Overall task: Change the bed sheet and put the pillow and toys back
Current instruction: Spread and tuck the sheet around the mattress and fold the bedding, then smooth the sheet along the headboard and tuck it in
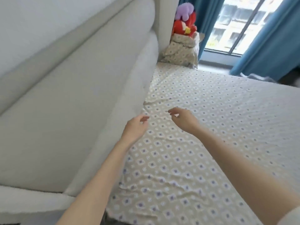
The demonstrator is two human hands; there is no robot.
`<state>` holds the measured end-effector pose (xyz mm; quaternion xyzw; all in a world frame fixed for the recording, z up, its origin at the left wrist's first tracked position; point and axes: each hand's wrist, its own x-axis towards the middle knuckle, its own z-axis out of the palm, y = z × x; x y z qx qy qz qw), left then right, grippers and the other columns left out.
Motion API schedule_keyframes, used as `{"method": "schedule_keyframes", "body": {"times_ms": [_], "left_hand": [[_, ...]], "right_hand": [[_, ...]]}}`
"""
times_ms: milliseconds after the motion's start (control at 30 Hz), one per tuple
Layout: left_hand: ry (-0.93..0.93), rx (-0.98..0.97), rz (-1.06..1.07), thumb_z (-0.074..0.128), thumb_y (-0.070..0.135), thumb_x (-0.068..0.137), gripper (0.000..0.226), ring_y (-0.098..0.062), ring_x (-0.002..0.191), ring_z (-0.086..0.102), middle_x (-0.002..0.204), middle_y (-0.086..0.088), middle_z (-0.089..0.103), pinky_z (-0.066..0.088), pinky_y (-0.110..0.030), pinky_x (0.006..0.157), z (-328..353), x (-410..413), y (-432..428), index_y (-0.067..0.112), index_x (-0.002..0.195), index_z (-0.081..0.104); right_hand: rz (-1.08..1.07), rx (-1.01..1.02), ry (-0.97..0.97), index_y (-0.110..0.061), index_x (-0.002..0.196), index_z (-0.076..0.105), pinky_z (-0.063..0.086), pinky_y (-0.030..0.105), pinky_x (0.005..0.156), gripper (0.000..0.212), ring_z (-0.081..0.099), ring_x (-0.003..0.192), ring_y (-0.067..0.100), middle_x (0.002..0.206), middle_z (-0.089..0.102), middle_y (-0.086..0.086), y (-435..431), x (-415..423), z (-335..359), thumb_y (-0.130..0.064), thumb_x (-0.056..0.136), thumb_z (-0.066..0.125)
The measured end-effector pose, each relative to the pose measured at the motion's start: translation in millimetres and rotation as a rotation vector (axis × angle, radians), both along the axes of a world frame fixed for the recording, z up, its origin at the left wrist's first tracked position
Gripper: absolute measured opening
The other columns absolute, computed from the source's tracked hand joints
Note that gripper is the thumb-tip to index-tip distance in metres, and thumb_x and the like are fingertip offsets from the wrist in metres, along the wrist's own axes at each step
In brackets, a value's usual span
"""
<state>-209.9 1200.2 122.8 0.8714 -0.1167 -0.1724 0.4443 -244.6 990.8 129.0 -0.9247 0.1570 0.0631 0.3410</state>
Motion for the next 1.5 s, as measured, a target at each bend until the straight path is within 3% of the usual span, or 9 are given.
{"method": "schedule_keyframes", "body": {"times_ms": [167,367,500,667,967,1167,1367,1500], "left_hand": [[0.019,-0.089,-0.15,0.047,0.016,0.093,0.032,-0.013,0.106,0.059,0.122,0.008,0.06,0.041,-0.013,0.068,22.8,-3.6,-31.4,0.024,0.122,0.059],[-0.019,-0.133,-0.394,0.047,0.019,0.094,0.028,-0.011,0.105,0.06,0.114,0.013,0.06,0.046,-0.025,0.084,64.6,-21.1,-93.9,0.031,0.116,0.058],[-0.031,-0.179,-0.509,0.048,0.022,0.094,0.026,-0.009,0.102,0.062,0.114,0.015,0.063,0.045,-0.022,0.076,91.8,-32.4,-137.1,0.036,0.113,0.058],[-0.069,-0.222,-0.637,0.048,0.02,0.094,0.028,-0.008,0.094,0.064,0.11,0.014,0.065,0.044,-0.019,0.068,125.8,-54.8,-207.9,0.034,0.115,0.059],[-0.14,-0.26,-0.709,0.048,0.021,0.095,0.028,-0.008,0.095,0.064,0.111,0.014,0.065,0.049,-0.025,0.079,148.2,-108.2,-340.6,0.034,0.118,0.059],[-0.146,-0.271,-0.687,0.048,0.022,0.094,0.028,-0.013,0.099,0.063,0.112,0.015,0.064,0.05,-0.027,0.078,157.4,-169.5,-484.4,0.04,0.113,0.058],[-0.166,-0.285,-0.737,0.048,0.021,0.095,0.028,-0.01,0.097,0.064,0.112,0.014,0.064,0.048,-0.022,0.075,182.8,-233.0,-582.5,0.037,0.115,0.058],[-0.197,-0.311,-0.806,0.048,0.02,0.096,0.03,-0.007,0.095,0.063,0.113,0.013,0.064,0.047,-0.018,0.071,199.8,-267.5,-625.7,0.03,0.122,0.057]], "right_hand": [[-0.225,0.02,-0.046,-0.033,0.124,0.057,0.046,0.024,0.068,0.034,0.06,0.095,0.006,0.125,0.059,-0.016,-24.3,-66.7,26.1,-0.023,0.094,0.046],[-0.487,0.002,-0.135,-0.031,0.124,0.059,0.05,0.03,0.084,0.035,0.059,0.098,0.009,0.123,0.061,-0.013,-67.6,-143.5,67.9,-0.02,0.093,0.047],[-0.641,0.092,-0.239,-0.027,0.122,0.061,0.046,0.018,0.073,0.036,0.059,0.096,0.006,0.119,0.064,-0.009,-98.8,-177.1,93.3,-0.014,0.091,0.048],[-0.799,0.162,-0.381,-0.027,0.117,0.062,0.046,0.021,0.073,0.033,0.061,0.093,0.006,0.114,0.065,-0.009,-148.8,-214.6,123.8,-0.012,0.09,0.05],[-0.811,0.1,-0.426,-0.028,0.116,0.061,0.045,0.018,0.071,0.033,0.059,0.098,0.006,0.113,0.063,-0.012,-275.4,-268.5,132.9,-0.012,0.089,0.05],[-0.762,0.054,-0.396,-0.029,0.115,0.062,0.044,0.014,0.078,0.034,0.058,0.097,-0.001,0.112,0.063,-0.013,-408.2,-329.3,143.5,-0.01,0.089,0.051],[-0.831,0.035,-0.429,-0.03,0.113,0.061,0.044,0.018,0.076,0.031,0.059,0.095,0.002,0.113,0.062,-0.015,-487.1,-402.7,163.3,-0.012,0.09,0.051],[-0.913,-0.005,-0.486,-0.032,0.11,0.06,0.047,0.024,0.085,0.028,0.059,0.098,0.004,0.116,0.063,-0.014,-514.5,-448.9,174.2,-0.013,0.092,0.051]]}}
